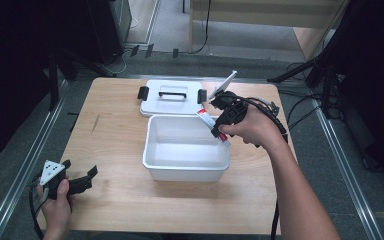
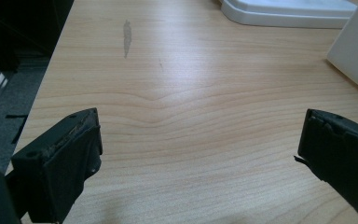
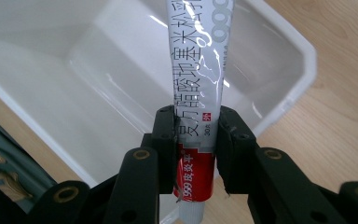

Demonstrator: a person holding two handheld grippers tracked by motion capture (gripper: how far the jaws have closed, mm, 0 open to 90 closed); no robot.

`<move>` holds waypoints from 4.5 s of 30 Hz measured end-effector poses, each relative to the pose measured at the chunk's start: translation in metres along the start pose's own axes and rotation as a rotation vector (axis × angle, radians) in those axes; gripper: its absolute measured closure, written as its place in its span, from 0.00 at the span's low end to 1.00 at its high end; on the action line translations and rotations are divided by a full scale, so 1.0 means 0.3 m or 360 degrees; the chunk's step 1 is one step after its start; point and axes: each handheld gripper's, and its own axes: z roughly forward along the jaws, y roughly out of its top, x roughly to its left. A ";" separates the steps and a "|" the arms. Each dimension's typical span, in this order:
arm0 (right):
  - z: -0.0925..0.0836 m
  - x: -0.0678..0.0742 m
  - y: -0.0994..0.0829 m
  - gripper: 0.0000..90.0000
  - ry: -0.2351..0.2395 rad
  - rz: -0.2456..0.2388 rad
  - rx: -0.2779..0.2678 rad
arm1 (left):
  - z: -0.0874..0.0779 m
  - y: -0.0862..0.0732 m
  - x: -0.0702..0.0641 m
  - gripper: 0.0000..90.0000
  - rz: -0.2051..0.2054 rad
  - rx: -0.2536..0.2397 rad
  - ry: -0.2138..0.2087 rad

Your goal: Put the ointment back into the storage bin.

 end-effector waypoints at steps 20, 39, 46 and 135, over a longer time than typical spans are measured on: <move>0.064 0.078 -0.013 0.80 0.0043 -0.0840 -0.0074 | 0.000 0.000 -0.001 0.00 0.0007 -0.0001 0.0002; 0.132 0.067 -0.035 0.80 0.0000 -0.0931 -0.0006 | 0.000 0.000 -0.001 0.00 0.0009 -0.0002 0.0003; 0.158 0.066 -0.039 0.80 0.0016 -0.0929 0.0016 | -0.001 0.000 0.000 0.00 0.0013 0.0002 0.0002; 0.102 0.049 -0.030 0.36 0.0063 -0.0417 -0.0054 | 0.000 -0.001 0.000 0.00 0.0007 -0.0004 -0.0002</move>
